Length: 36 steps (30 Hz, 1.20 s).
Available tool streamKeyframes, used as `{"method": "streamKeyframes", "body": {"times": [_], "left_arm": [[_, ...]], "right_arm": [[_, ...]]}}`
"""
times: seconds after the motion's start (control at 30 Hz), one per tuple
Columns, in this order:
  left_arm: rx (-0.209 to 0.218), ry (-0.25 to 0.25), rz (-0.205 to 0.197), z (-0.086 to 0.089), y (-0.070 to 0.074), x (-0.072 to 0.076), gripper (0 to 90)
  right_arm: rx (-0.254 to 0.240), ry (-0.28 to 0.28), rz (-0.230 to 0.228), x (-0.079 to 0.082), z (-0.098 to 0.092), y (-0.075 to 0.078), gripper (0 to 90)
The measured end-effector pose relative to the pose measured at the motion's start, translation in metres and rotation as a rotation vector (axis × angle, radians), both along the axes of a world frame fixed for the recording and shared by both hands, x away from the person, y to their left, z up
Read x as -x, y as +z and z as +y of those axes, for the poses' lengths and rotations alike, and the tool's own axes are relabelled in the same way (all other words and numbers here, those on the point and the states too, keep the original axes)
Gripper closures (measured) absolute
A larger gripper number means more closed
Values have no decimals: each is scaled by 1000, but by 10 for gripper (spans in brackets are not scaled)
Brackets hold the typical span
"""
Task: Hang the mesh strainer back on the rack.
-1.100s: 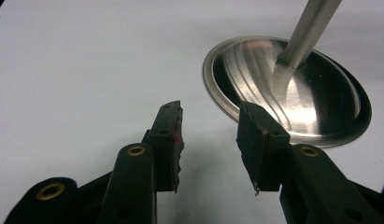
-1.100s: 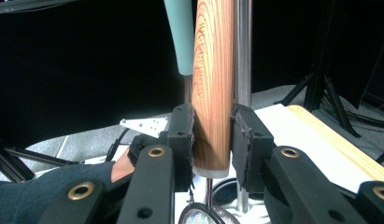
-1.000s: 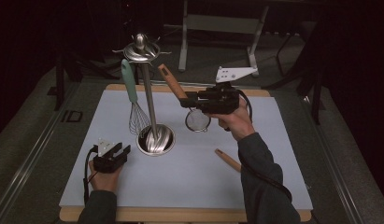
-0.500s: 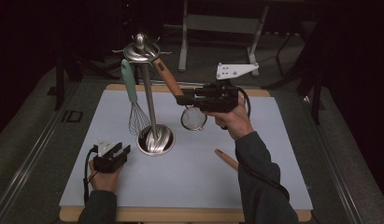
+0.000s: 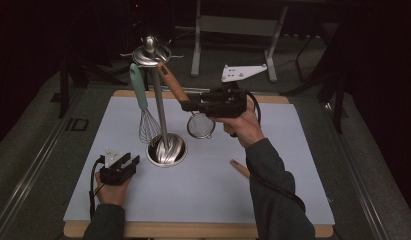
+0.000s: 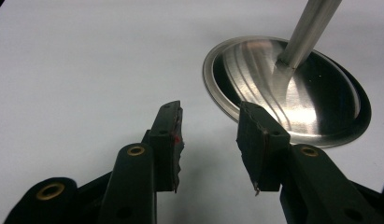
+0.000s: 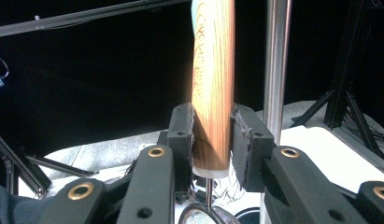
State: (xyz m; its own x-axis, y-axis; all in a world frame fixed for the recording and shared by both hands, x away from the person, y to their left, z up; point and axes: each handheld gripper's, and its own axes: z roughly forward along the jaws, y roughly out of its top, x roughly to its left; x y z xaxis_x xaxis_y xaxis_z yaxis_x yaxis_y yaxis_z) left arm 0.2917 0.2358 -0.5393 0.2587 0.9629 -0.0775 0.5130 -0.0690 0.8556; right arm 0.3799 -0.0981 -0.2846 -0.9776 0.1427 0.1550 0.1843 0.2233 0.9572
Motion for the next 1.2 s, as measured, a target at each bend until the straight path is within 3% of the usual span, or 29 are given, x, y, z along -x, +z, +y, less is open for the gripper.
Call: {"method": "streamKeyframes", "body": {"times": [0.57,1.0,1.07,1.2], "left_arm": [[2,1,-1,0,0,0,600],[0,0,0,0,0,0,600],[0,1,0,0,0,0,599],[0,0,1,0,0,0,599]], "right_arm": [[54,-53,15,-5,16,-9,687],[93,-70,14,-5,10,-14,680],[105,-81,1,-5,9,-14,679],[175,-111,-24,-4,7,-17,679]]}}
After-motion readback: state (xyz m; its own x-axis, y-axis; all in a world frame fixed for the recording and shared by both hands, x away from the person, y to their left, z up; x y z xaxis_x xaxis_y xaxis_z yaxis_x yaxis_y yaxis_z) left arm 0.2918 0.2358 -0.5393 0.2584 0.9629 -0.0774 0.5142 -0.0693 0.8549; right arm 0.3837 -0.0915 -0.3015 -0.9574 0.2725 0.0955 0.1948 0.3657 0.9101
